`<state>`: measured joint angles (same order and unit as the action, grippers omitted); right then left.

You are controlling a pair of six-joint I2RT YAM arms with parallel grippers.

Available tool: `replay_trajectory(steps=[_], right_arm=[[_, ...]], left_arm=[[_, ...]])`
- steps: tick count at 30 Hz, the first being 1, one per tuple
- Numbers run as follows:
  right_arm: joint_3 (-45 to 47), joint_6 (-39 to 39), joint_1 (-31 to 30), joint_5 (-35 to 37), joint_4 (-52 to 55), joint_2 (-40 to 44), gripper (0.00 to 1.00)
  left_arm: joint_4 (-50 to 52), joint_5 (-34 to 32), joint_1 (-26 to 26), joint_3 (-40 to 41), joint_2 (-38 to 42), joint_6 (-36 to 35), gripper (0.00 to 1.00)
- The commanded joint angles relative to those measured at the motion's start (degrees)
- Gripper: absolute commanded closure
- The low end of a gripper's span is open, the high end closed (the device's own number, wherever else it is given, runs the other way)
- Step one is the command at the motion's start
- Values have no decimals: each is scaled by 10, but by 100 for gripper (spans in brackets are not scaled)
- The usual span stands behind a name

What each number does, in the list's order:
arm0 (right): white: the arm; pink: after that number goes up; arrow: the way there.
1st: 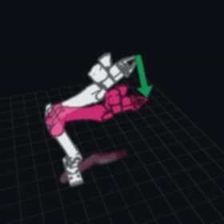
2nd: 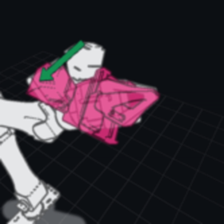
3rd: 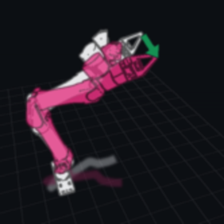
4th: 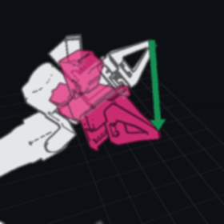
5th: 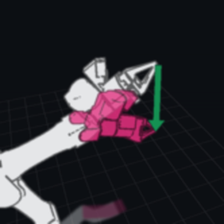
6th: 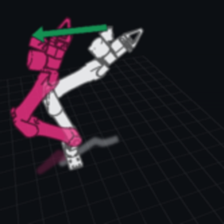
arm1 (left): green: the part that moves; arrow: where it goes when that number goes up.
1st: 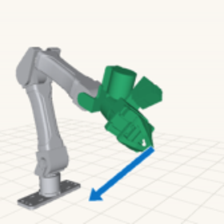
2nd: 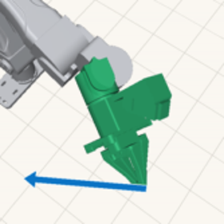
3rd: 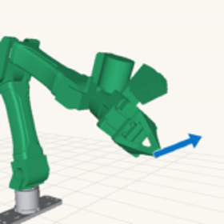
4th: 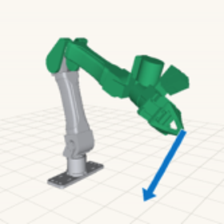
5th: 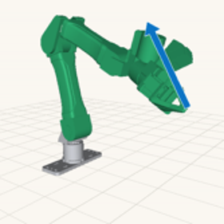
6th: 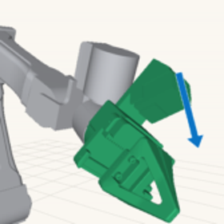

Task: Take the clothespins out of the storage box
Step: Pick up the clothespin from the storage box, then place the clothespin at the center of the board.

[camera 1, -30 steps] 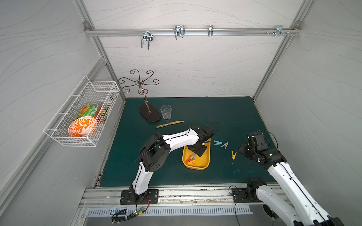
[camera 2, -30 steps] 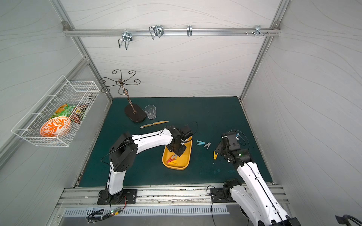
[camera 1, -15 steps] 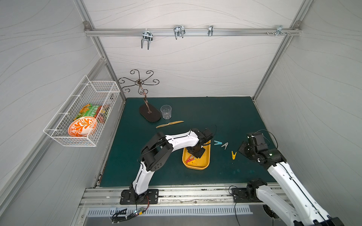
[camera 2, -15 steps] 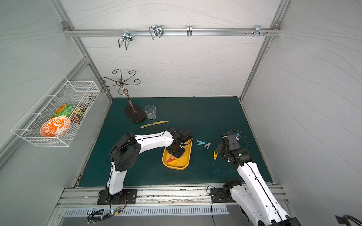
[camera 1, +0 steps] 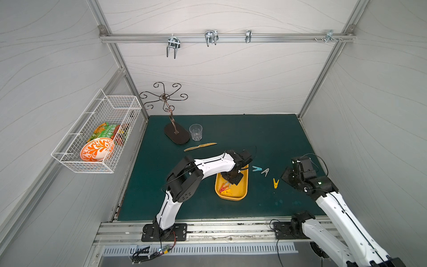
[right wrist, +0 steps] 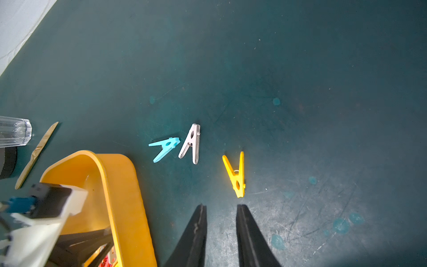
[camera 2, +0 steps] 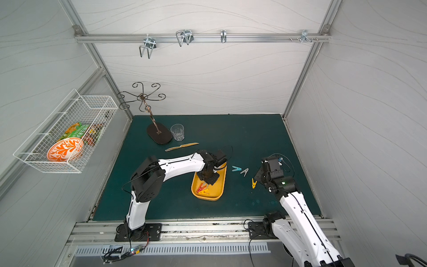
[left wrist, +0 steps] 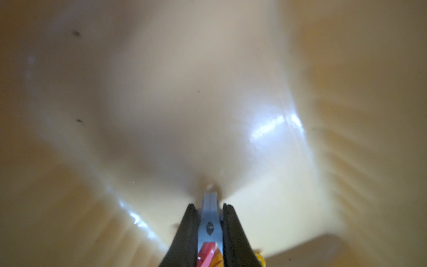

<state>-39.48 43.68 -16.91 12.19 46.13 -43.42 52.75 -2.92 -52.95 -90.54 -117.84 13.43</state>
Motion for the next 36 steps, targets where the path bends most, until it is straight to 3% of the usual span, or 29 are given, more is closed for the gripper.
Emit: replay_trajectory(steps=[1,7,11,15,21,36], right_arm=[[-23,-1,-4,12,32,18,73],[-46,-1,-4,21,64,49,73],[-61,0,-4,28,85,67,73],[-68,3,-4,29,96,86,73],[-67,6,-5,25,105,106,74],[-64,-6,-8,-13,90,104,73]], left_arm=[[15,-13,7,-92,6,-33,99],[46,2,7,-241,-23,-62,100],[53,55,6,-315,-55,-57,100],[4,136,0,-318,-77,-47,100],[-55,175,-20,-314,-120,-30,99],[-51,149,-45,-333,-221,-18,91]])
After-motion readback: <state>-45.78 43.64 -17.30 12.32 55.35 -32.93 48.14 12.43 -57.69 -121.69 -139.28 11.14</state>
